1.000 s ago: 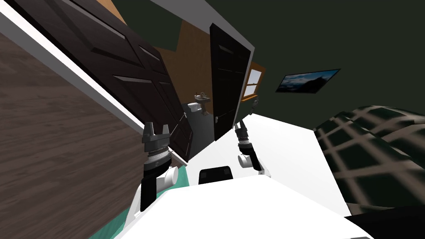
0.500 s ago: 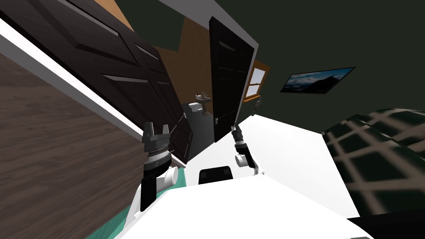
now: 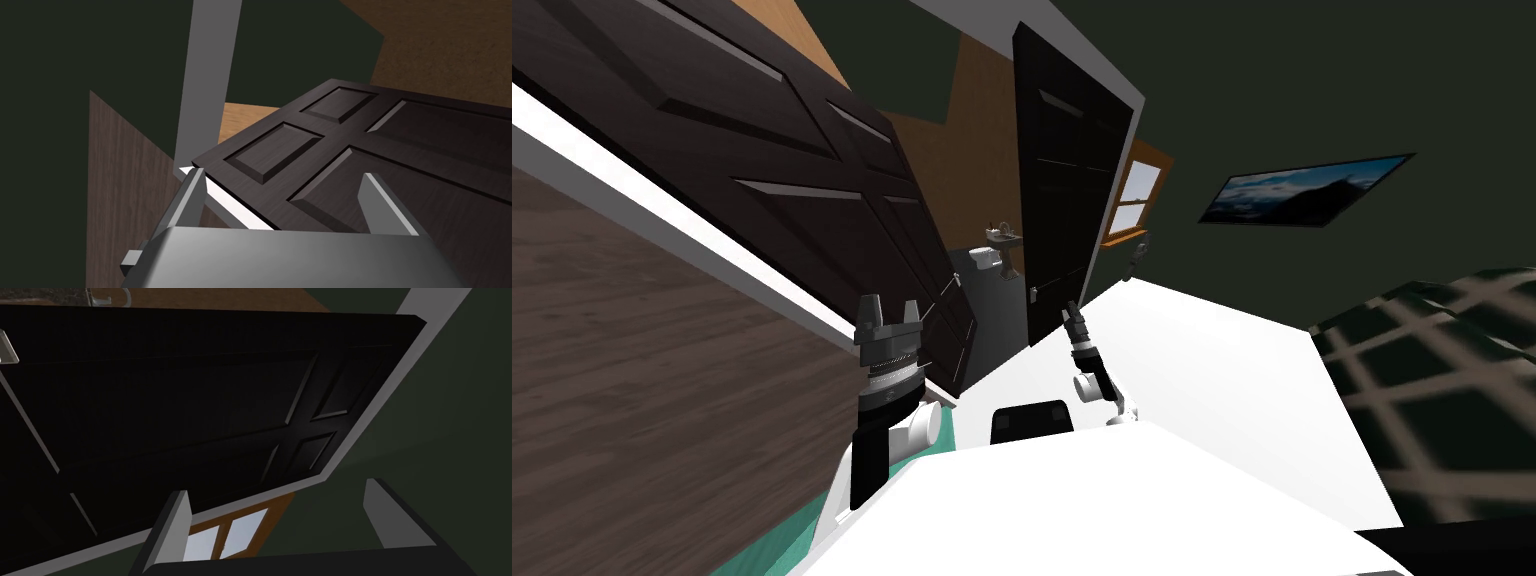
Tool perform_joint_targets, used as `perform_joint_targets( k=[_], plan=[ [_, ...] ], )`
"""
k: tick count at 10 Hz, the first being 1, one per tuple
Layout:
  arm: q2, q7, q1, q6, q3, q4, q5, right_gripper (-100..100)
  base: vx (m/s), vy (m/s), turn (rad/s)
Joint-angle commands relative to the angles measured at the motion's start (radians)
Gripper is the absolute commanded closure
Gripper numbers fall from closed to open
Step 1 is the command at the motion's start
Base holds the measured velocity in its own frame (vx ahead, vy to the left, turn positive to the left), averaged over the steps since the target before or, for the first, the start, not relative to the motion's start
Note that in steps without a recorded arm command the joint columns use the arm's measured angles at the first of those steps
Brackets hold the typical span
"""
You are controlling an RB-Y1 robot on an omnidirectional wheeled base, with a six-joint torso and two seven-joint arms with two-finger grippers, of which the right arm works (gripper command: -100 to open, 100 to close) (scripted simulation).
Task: Push the door open
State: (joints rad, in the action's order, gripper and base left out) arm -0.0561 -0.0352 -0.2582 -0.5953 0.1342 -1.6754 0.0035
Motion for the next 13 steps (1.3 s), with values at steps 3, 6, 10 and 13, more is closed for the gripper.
perform_joint_targets(
  k=[3,6,10,13],
  plan=[
    [-0.001,0.001,0.042,-0.023,0.018,0.116,-0.002,-100,0.059,-0.065,0.060],
    [0.000,0.001,0.068,-0.035,0.029,0.188,-0.004,-100,0.071,-0.071,0.039],
    [0.003,0.002,0.107,-0.053,0.046,0.288,-0.006,-100,0.061,-0.062,0.051],
    [0.007,0.003,0.132,-0.065,0.058,0.361,-0.008,-100,0.063,-0.060,0.042]
  ],
)
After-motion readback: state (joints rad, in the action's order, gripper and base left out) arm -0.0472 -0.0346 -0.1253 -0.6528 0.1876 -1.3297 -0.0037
